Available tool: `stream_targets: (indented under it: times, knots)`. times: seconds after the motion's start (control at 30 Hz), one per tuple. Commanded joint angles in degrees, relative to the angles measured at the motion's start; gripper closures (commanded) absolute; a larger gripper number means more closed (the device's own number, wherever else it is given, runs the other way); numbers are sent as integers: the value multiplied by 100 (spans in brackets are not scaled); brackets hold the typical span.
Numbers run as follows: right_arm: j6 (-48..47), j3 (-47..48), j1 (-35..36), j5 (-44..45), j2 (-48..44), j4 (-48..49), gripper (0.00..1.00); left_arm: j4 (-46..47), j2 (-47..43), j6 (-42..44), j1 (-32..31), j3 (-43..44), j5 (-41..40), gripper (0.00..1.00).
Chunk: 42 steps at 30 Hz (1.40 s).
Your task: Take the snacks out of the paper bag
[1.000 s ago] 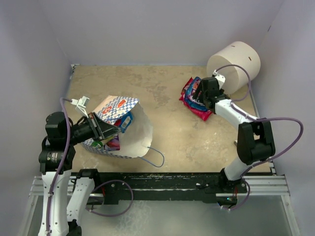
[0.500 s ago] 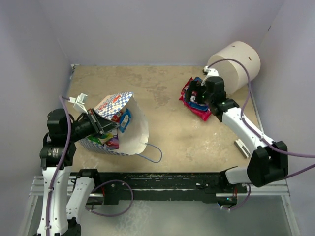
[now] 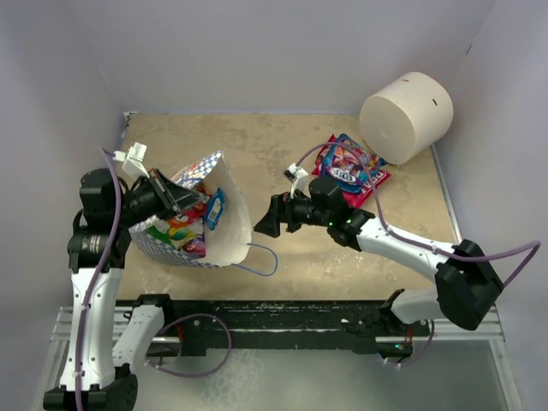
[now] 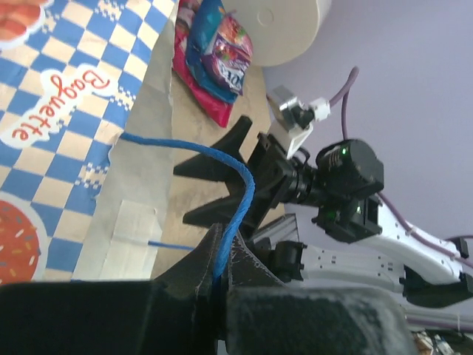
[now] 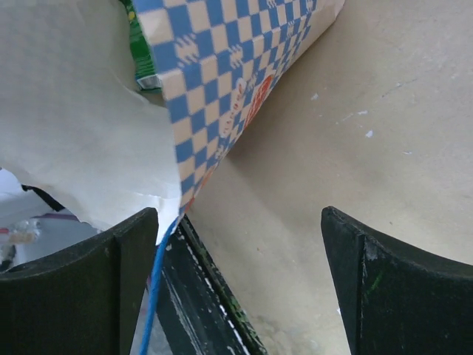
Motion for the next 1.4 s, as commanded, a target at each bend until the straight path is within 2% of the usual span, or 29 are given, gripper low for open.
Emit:
stream_targets:
  times: [0.0,0.3,0.53,0.97,1.1,1.37]
  knots:
    - [622,196,92,-93,279,584,9,394,577,271,-16,842,-638,100]
    - [687,742,219,242,979,389,13,-85,2044,1324,-16,2885,-1838,100]
    - [769,1411,227,487,1536,49,15,-397,2833,2363,-16,4379,-2334,100]
    - [826,1980,229,657,2253,-286,16,-171,3376,3165,-433,5789,-2285,100]
    - [780,2062,218,993,2236,-524,16,-4,3136,2952,-455,5303,-1955,100]
    - [-128,1661,181,1763,1660,-1127,13,727,1055,1617,-455,1901,-713,100]
